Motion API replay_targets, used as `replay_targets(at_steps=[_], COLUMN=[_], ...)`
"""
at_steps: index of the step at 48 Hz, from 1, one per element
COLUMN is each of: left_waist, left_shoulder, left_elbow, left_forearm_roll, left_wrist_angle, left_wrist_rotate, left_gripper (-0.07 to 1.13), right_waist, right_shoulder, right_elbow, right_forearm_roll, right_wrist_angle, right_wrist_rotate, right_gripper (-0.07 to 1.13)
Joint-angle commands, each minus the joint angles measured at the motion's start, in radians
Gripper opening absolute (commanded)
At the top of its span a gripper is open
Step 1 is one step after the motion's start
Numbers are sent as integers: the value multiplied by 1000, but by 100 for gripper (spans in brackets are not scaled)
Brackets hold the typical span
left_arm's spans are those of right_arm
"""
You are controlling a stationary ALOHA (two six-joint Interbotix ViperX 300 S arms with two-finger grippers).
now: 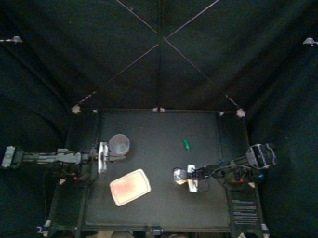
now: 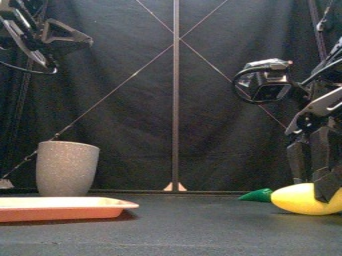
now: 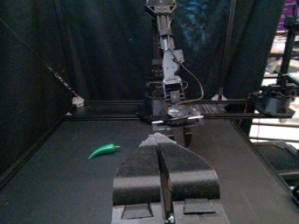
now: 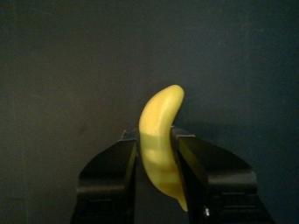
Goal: Pick the banana then place it in the grey bowl
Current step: Place banana in the grey bowl
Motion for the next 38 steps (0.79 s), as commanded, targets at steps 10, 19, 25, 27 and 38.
replay_targets(at_steps=[10, 19, 25, 27, 38], left_waist=[3, 6, 6, 6, 11], left_shoulder=[5, 5, 5, 5, 5], left_elbow=[-17, -17, -15, -15, -15], left_forearm_roll=[2, 3, 6, 9, 32], left_wrist_angle=[-9, -31, -51, -55, -71], left_wrist_rotate=[0, 0, 0, 0, 0], left_gripper=[10, 10, 10, 10, 10], right_waist=[-63, -244, -354, -376, -411], right_shoulder=[-14, 29, 144, 186, 442], right_elbow=[-166, -388, -548, -597, -910], right_forearm_roll=[-91, -272, -311, -308, -264], right_wrist_angle=[-5, -143, -301, -342, -433], right_wrist_rotate=[-11, 0, 0, 0, 0], right_gripper=[43, 43, 43, 43, 43])
